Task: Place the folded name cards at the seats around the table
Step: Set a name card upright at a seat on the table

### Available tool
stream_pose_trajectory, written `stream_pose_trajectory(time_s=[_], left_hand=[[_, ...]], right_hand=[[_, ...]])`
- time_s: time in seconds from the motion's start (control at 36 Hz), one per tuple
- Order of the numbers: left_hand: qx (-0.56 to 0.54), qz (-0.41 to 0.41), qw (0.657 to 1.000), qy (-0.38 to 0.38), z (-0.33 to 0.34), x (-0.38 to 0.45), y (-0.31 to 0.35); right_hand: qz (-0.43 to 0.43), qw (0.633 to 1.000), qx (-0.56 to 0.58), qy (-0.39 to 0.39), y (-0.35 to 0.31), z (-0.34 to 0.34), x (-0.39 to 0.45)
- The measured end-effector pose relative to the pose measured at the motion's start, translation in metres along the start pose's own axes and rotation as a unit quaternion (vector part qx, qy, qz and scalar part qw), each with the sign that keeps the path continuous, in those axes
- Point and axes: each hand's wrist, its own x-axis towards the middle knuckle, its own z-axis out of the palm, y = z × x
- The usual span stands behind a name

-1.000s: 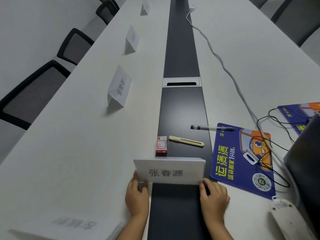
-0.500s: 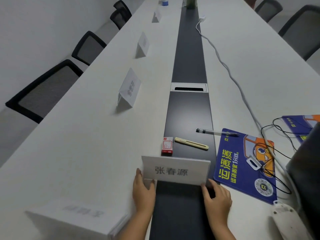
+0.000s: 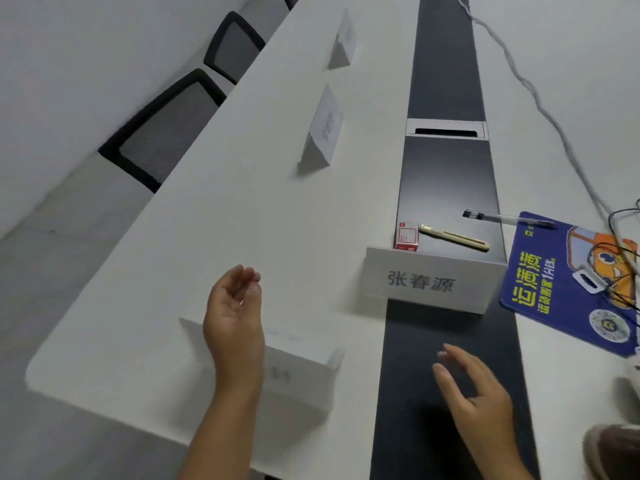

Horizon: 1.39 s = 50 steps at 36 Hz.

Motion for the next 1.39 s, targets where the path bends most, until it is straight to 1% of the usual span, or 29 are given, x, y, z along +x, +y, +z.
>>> stream_pose_trajectory(time_s=[0.06, 0.08, 0.14, 0.17, 0.19, 0.25, 0.31, 0.33, 0.39, 0.42, 0.44, 0.47, 0.53, 0.58, 0.67, 0.75, 0.86, 0.92, 0.97, 1.06, 1.11, 1.17, 1.22, 1.31, 1.33, 1.39], left_hand=[[0.005, -0.008, 1.0, 0.024, -0.025, 0.015, -0.003], [0.027, -0.01, 0.999, 0.029, -0.038, 0.023, -0.008], [0.124, -0.011, 0.992, 0.016, -0.063, 0.039, -0.018], [0.172, -0.005, 0.985, 0.001, -0.075, 0.045, -0.024], [0.2, 0.015, 0.98, -0.02, -0.085, 0.048, -0.028], [0.215, 0.061, 0.972, -0.067, -0.1, 0.052, -0.028], [0.223, 0.078, 0.967, -0.097, -0.115, 0.059, -0.032], [0.23, 0.071, 0.964, -0.116, -0.121, 0.064, -0.037], [0.256, 0.008, 0.95, -0.176, -0.132, 0.077, -0.043], [0.266, -0.034, 0.937, -0.223, -0.136, 0.083, -0.046], [0.279, -0.059, 0.919, -0.272, -0.139, 0.086, -0.048], [0.293, -0.056, 0.9, -0.318, -0.142, 0.089, -0.05], [0.31, -0.023, 0.872, -0.38, -0.144, 0.091, -0.057], [0.328, -0.023, 0.852, -0.408, -0.142, 0.092, -0.06], [0.335, -0.024, 0.837, -0.432, -0.134, 0.091, -0.063], [0.366, -0.011, 0.821, -0.437, -0.127, 0.092, -0.059], [0.392, -0.019, 0.793, -0.466, -0.126, 0.091, -0.057], [0.384, -0.009, 0.789, -0.48, -0.126, 0.088, -0.057], [0.374, -0.007, 0.788, -0.488, -0.124, 0.081, -0.055], [0.36, 0.012, 0.781, -0.51, -0.116, 0.058, -0.057], [0.334, 0.02, 0.774, -0.538, -0.106, 0.038, -0.059], [0.305, 0.023, 0.754, -0.582, -0.093, 0.014, -0.062], [0.287, 0.053, 0.719, -0.631, -0.08, -0.011, -0.06], [0.257, 0.108, 0.654, -0.703, -0.058, -0.058, -0.054], [0.235, 0.122, 0.627, -0.733, -0.052, -0.074, -0.053], [0.196, 0.124, 0.564, -0.792, -0.042, -0.111, -0.049]], right_hand=[[0.011, 0.997, 0.014, -0.078, -0.018, 0.014, -0.01], [0.019, 0.993, 0.015, -0.118, -0.026, 0.023, -0.014], [0.052, 0.981, 0.019, -0.187, -0.039, 0.044, -0.022], [0.073, 0.975, 0.025, -0.207, -0.045, 0.055, -0.026], [0.091, 0.973, 0.028, -0.21, -0.05, 0.065, -0.029], [0.116, 0.975, 0.032, -0.188, -0.061, 0.085, -0.033], [0.137, 0.979, 0.045, -0.145, -0.071, 0.101, -0.036], [0.152, 0.98, 0.05, -0.116, -0.074, 0.108, -0.038], [0.18, 0.98, 0.065, -0.063, -0.08, 0.118, -0.041], [0.188, 0.979, 0.068, -0.046, -0.081, 0.122, -0.044], [0.196, 0.977, 0.071, -0.037, -0.083, 0.125, -0.047], [0.203, 0.976, 0.074, -0.031, -0.084, 0.129, -0.05], [0.215, 0.973, 0.081, -0.023, -0.087, 0.138, -0.056], [0.216, 0.974, 0.061, -0.015, -0.092, 0.146, -0.06], [0.213, 0.976, 0.04, 0.009, -0.092, 0.152, -0.06], [0.204, 0.977, 0.062, 0.026, -0.089, 0.147, -0.061], [0.185, 0.978, 0.087, 0.045, -0.094, 0.134, -0.072], [0.183, 0.976, 0.091, 0.072, -0.096, 0.127, -0.082], [0.201, 0.968, 0.105, 0.107, -0.094, 0.12, -0.096], [0.227, 0.946, 0.135, 0.189, -0.086, 0.105, -0.126], [0.257, 0.921, 0.16, 0.247, -0.081, 0.092, -0.151], [0.285, 0.891, 0.181, 0.302, -0.077, 0.079, -0.181], [0.31, 0.859, 0.189, 0.361, -0.073, 0.068, -0.214], [0.339, 0.799, 0.204, 0.452, -0.071, 0.054, -0.264], [0.347, 0.779, 0.211, 0.478, -0.072, 0.05, -0.281], [0.361, 0.736, 0.224, 0.526, -0.069, 0.043, -0.314]])
